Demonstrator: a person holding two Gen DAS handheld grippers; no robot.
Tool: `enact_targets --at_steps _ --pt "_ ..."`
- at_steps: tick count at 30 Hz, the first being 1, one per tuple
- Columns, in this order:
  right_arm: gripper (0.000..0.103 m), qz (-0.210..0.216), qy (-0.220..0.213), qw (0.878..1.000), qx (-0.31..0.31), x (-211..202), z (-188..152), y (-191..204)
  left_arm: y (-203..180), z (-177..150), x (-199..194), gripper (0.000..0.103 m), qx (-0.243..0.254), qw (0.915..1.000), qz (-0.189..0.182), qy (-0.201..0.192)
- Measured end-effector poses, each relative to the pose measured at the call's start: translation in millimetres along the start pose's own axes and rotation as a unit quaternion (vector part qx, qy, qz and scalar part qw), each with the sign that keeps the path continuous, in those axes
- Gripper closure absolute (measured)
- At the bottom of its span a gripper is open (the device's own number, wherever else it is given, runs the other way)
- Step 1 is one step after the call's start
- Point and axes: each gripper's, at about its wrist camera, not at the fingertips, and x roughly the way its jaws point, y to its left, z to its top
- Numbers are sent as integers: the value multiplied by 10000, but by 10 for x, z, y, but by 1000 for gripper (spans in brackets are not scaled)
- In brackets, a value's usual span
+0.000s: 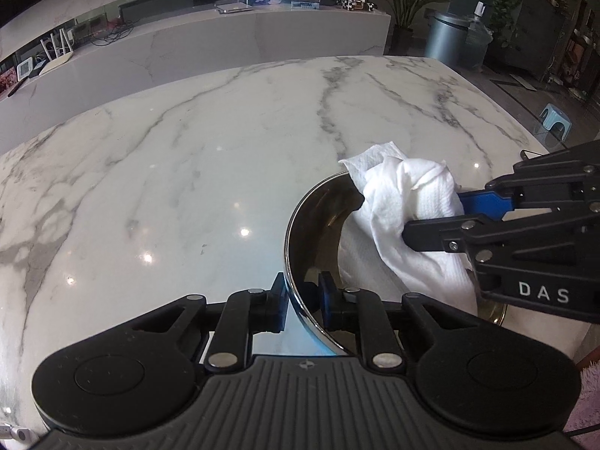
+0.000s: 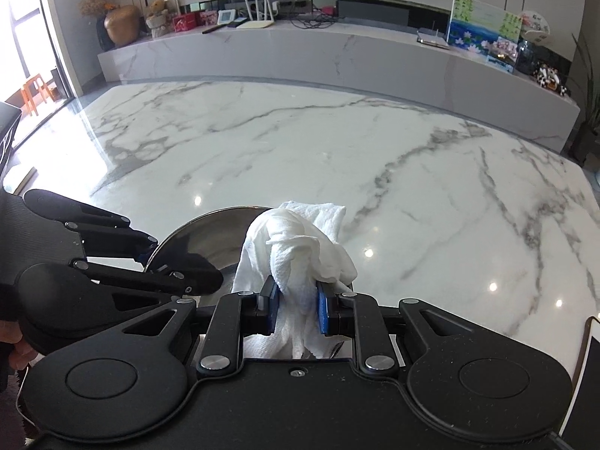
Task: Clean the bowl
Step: 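Carry the cloth with the right gripper into the steel bowl, then wipe the bowl interior with the right-held cloth while the left tool steadies the bowl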
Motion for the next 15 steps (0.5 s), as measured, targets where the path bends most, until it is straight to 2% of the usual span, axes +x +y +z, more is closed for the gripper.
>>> enact_targets --at_steps 7,15 --pt "85 61 286 9996 -35 120 21 6 62 -16 22 87 -126 9997 -201 70" --pt "85 98 579 9977 -328 225 56 91 24 -4 9 87 -108 9997 -237 27"
